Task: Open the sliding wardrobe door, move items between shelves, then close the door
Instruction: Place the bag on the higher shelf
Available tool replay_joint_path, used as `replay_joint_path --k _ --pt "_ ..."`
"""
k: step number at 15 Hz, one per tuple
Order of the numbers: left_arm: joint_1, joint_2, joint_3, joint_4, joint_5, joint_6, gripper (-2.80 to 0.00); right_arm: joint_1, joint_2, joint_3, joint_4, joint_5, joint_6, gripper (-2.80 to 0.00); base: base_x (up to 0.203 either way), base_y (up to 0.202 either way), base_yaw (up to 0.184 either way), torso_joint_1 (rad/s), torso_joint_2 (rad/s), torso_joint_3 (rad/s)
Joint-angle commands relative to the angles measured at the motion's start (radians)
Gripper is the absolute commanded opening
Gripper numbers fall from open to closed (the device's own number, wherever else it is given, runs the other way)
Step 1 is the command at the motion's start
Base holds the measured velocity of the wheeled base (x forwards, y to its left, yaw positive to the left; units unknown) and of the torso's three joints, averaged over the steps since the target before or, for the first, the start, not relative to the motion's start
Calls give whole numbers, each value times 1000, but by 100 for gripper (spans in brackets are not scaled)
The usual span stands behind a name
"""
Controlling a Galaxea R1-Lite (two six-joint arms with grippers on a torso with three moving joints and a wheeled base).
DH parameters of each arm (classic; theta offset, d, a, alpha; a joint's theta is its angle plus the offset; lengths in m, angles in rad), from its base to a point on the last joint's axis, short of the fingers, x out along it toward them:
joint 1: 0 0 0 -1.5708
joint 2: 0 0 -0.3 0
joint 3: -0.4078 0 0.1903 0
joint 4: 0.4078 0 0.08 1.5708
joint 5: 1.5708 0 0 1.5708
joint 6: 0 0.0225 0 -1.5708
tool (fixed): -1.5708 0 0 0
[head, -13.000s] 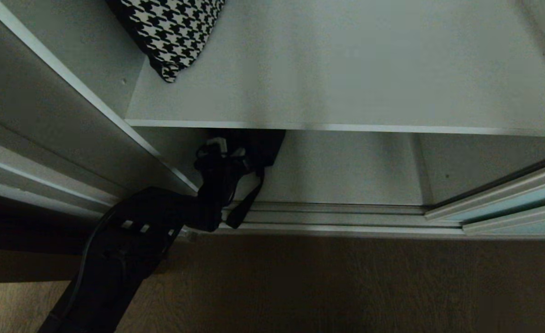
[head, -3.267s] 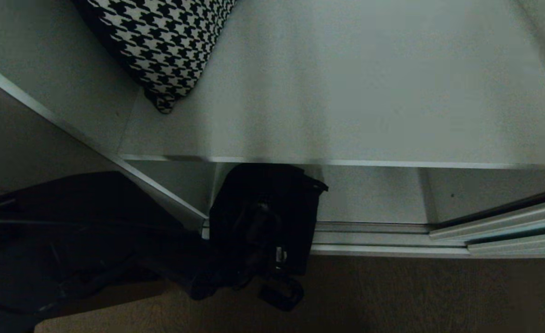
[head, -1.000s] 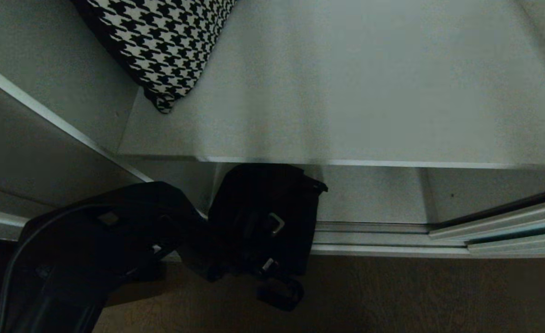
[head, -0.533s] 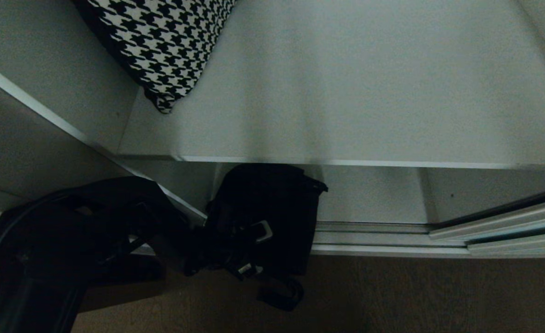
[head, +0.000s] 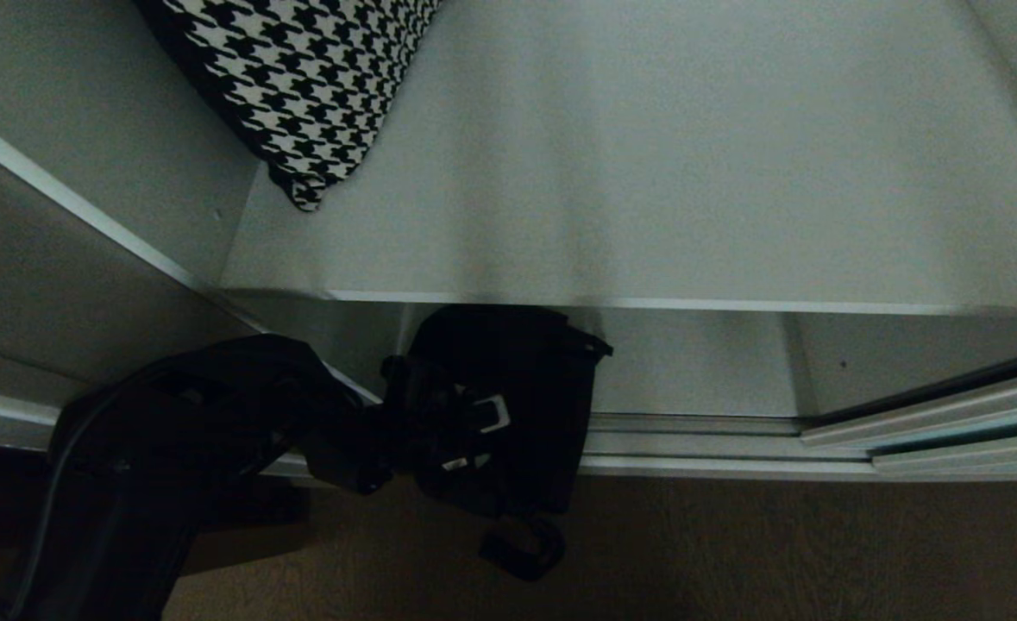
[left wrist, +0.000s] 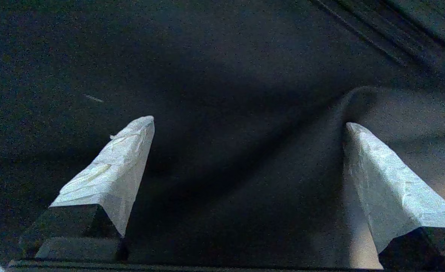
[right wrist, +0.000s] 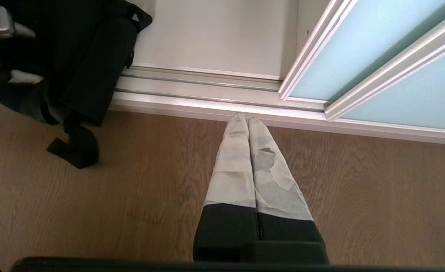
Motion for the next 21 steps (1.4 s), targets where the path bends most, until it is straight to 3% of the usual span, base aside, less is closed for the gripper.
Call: replay_joint_path --k 1,4,8,10,12,21 --pt "-1 39 14 -49 0 65 0 0 -3 0 0 0 0 -280 0 0 0 0 0 0" --pt "-3 -43 58 -42 -8 82 0 0 -3 0 0 0 0 -280 0 0 0 0 0 0" --pt "-2 -190 136 54 -13 80 0 0 -3 0 0 0 0 -280 0 0 0 0 0 0" --pt "-2 -227 186 104 -64 93 0 0 -3 0 0 0 0 -280 0 0 0 0 0 0" --pt "-2 -205 205 107 -67 131 0 0 -3 0 0 0 0 -280 0 0 0 0 0 0" --pt "-4 -88 203 96 -20 134 0 0 -3 0 0 0 0 -280 0 0 0 0 0 0"
